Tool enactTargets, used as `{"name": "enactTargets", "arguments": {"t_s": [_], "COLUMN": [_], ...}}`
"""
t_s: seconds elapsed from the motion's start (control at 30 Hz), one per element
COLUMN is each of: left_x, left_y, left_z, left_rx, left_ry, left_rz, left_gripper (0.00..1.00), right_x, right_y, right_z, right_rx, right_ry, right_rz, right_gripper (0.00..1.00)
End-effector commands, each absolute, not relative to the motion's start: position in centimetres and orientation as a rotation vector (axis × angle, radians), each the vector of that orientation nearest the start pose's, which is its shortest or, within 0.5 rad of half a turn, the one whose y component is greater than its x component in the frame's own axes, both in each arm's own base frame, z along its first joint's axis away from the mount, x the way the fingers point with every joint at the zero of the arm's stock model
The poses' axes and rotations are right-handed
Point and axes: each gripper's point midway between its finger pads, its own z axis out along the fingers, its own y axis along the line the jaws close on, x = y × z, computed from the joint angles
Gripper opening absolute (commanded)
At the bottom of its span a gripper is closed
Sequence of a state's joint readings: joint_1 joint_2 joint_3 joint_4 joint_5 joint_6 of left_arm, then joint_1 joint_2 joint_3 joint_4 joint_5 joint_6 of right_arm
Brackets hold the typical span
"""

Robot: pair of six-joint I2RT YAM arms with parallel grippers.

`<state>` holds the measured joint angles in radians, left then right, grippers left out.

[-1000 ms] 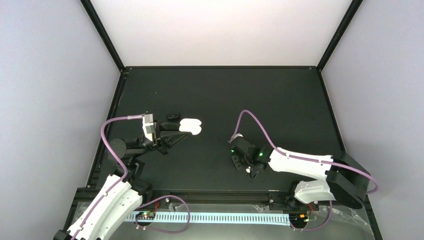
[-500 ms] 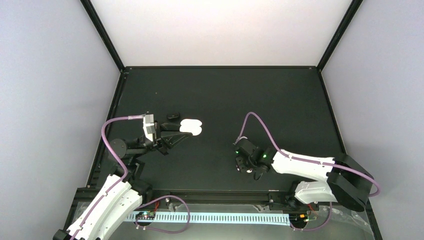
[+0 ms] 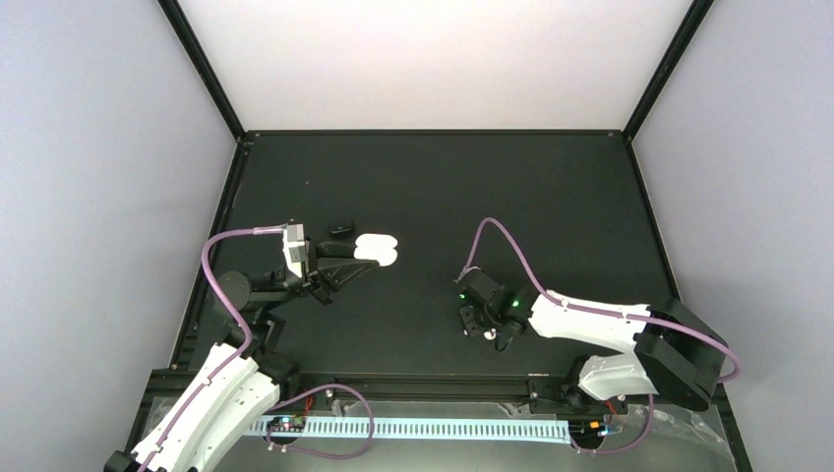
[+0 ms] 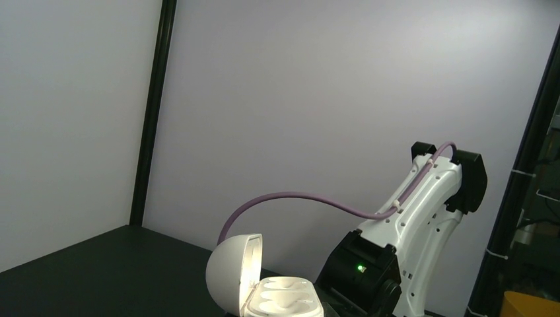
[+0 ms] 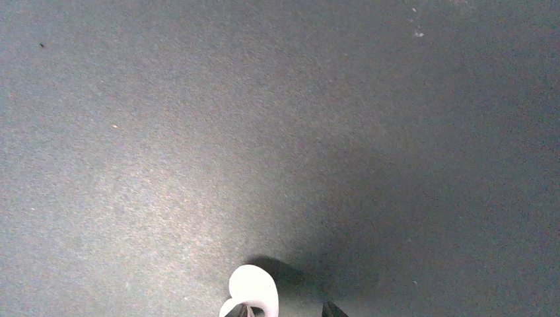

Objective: Insert the wireless bluetooth earbuds into the charging case
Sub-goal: Pick up the earbud from the center of the board.

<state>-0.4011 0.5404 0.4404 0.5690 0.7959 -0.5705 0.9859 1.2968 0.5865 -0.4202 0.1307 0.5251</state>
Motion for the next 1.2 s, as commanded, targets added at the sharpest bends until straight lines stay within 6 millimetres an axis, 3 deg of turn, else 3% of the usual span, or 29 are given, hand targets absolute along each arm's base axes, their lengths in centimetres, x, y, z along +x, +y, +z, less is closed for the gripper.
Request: {"name": "enactTargets", "arguments": {"t_s": [0.0,0.2,0.53,0.6,0.77,0.87,1.0,1.17], "left_x": [14.7,14.7,14.7,14.7,14.6,14.6,14.1,12.9], "left_y": [-19.6,-19.6,-19.6,-19.6,-19.5,-19.6,-19.8,-20.5], "left_z": [38.2,38.2,38.1,38.1,38.2,38.2,38.4,38.7], "left_rx": [0.676,0.676,0.674,0.675,0.676,0.680,0.703,0.775], "left_ry": [1.140,1.141,1.142,1.142,1.139,1.139,1.124,1.090], "left_rz": [-1.245,-1.245,-1.244,-1.244,-1.244,-1.248,-1.266,-1.316], "left_gripper": [0.02,0.02,0.02,0.02,0.02,0.02,0.02,0.02], "right_x": [17.3,17.2,17.2,17.2,17.6,18.1,18.1,14.3], "right_y": [23.3,23.8,23.7,23.8,23.9,24.1,24.8,25.1], "right_z": [3.4,3.6,3.8,4.2,6.1,9.0,16.6,27.2], "right_rx": [-0.602,-0.601,-0.593,-0.588,-0.566,-0.589,-0.733,-0.897], "right_ry": [2.658,2.658,2.654,2.648,2.613,2.544,2.292,1.828], "right_rz": [0.353,0.382,0.394,0.402,0.418,0.433,0.544,0.847], "right_gripper": [0.28,0.25,0.07,0.01,0.01,0.01,0.01,0.01]}}
